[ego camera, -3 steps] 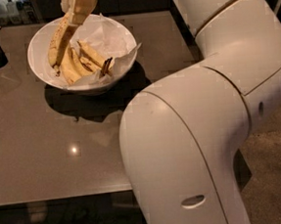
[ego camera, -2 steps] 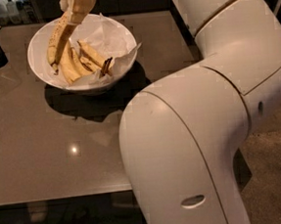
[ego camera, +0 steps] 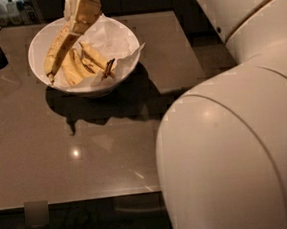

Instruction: Pick banana from white bowl

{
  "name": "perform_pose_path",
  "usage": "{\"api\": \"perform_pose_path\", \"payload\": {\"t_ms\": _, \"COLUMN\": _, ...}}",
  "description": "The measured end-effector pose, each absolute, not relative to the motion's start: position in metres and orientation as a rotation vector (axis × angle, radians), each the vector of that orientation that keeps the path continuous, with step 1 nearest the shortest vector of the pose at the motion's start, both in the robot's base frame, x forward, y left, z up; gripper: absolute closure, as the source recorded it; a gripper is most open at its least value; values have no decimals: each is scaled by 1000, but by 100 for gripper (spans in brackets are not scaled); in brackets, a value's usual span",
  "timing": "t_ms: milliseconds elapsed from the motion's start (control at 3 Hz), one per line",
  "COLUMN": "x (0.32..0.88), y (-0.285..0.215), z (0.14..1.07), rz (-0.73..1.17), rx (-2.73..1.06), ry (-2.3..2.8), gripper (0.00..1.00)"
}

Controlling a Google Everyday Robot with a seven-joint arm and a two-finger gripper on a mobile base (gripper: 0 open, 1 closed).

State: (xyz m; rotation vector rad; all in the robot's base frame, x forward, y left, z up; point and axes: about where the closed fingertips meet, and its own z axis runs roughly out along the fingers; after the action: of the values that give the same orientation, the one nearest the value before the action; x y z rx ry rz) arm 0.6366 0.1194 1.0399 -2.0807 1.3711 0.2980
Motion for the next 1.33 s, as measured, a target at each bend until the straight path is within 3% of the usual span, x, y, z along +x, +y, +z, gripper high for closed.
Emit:
{"api": "perform_pose_path", "payload": {"t_ms": 667, "x": 610, "y": 128, "z": 1013, "rz": 380, "rx": -2081, "ry": 1374, "gripper": 100}}
{"api": "perform_pose_path", "payload": {"t_ms": 1333, "x": 566, "y": 122, "z": 1008, "rz": 591, "rx": -2032, "ry": 1369, "gripper": 100}}
